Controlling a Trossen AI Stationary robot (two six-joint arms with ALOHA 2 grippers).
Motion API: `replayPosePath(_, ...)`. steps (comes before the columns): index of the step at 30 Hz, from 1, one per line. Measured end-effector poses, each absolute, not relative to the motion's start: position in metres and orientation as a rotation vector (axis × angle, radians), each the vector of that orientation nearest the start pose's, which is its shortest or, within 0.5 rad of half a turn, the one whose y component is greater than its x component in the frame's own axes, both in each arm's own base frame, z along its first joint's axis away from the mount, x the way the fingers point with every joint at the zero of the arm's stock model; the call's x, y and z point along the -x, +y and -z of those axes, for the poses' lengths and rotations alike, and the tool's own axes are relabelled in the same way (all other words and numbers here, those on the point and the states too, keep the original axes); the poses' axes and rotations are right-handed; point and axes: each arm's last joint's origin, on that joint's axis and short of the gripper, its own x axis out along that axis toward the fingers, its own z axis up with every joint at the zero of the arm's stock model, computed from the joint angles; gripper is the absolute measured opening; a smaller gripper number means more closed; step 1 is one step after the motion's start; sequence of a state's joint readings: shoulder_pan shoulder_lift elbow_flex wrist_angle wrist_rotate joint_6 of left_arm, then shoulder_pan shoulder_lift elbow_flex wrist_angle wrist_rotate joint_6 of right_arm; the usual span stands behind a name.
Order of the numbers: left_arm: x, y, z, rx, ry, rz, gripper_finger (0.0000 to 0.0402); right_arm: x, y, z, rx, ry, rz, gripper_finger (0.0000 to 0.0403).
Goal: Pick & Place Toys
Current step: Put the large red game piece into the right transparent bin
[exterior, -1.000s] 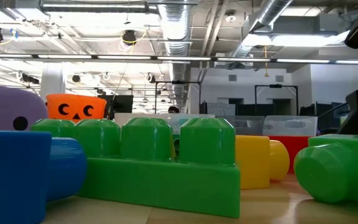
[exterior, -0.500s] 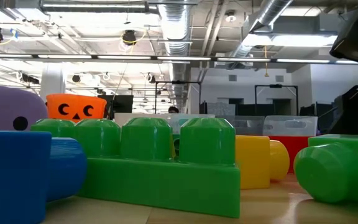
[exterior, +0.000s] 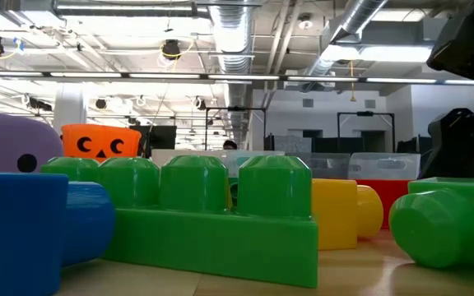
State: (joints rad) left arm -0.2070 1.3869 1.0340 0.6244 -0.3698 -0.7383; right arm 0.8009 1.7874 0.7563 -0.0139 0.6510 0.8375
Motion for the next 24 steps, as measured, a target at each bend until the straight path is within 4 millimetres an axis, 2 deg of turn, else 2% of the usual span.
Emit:
replayPosePath(9, -0.309, -0.054, -0.36, 0.808, -0.305, -0.06, 0.0298, -0.224, 0.199, -0.104, -0.133, 0.749, 0.217, 0.0259)
replayPosePath(13, -0.309, -0.054, -0.359, 0.808, -0.303, -0.061, 0.0298, -0.225, 0.199, -0.104, -0.171, 0.744, 0.235, 0.0259)
replayPosePath(18, -0.309, -0.054, -0.359, 0.808, -0.303, -0.061, 0.0298, -0.227, 0.201, -0.111, -0.136, 0.773, 0.251, 0.0259)
replayPosePath(24, -0.309, -0.054, -0.359, 0.813, -0.305, -0.06, 0.0298, -0.23, 0.195, -0.142, -0.106, 0.75, 0.31, 0.0259)
